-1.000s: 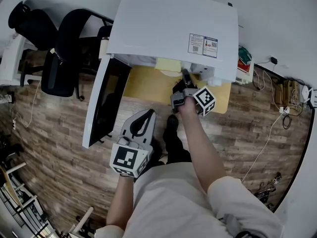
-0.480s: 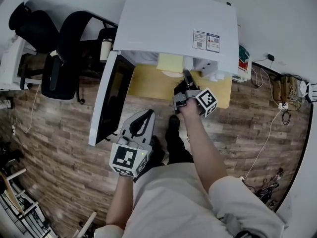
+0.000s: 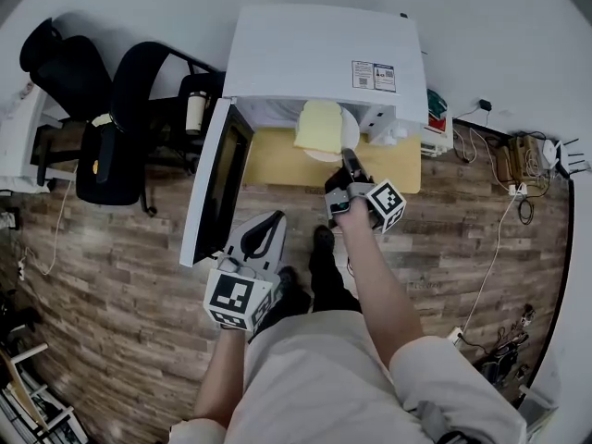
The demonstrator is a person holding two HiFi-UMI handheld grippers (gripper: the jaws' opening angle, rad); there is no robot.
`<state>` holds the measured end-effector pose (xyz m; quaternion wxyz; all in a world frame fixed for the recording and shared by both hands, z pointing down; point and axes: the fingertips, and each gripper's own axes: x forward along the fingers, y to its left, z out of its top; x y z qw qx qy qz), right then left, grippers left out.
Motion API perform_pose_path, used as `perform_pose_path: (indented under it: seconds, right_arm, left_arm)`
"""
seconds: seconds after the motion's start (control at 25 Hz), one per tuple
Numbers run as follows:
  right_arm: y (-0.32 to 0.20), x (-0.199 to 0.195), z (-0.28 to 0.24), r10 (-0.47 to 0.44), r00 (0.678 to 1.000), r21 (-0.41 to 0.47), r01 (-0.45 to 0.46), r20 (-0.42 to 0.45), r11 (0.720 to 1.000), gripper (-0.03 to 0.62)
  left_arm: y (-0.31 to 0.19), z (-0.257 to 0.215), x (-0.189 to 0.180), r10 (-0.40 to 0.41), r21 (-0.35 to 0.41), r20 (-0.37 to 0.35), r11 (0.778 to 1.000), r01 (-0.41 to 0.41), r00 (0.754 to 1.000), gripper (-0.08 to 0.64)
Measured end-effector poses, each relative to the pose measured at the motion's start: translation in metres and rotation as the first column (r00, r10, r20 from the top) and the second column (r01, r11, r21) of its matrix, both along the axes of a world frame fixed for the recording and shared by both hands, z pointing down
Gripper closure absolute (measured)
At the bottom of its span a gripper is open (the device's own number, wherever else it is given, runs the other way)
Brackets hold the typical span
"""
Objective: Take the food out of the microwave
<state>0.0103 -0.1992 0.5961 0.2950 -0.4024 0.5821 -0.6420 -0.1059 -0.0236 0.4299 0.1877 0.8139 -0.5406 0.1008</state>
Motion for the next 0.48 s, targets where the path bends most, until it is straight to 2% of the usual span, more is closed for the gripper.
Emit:
perform_pose_path:
  seconds: [0.48]
  right_arm:
    - [0.095,0.012,-0.035,0.036,0.999,-0.013,-0.036,0.008,0.999,0.581]
  left_arm:
    - [0.062,-0.015,-0.004,0.072,0.046,-0.022,0.996,-0.071,0.997,0.549]
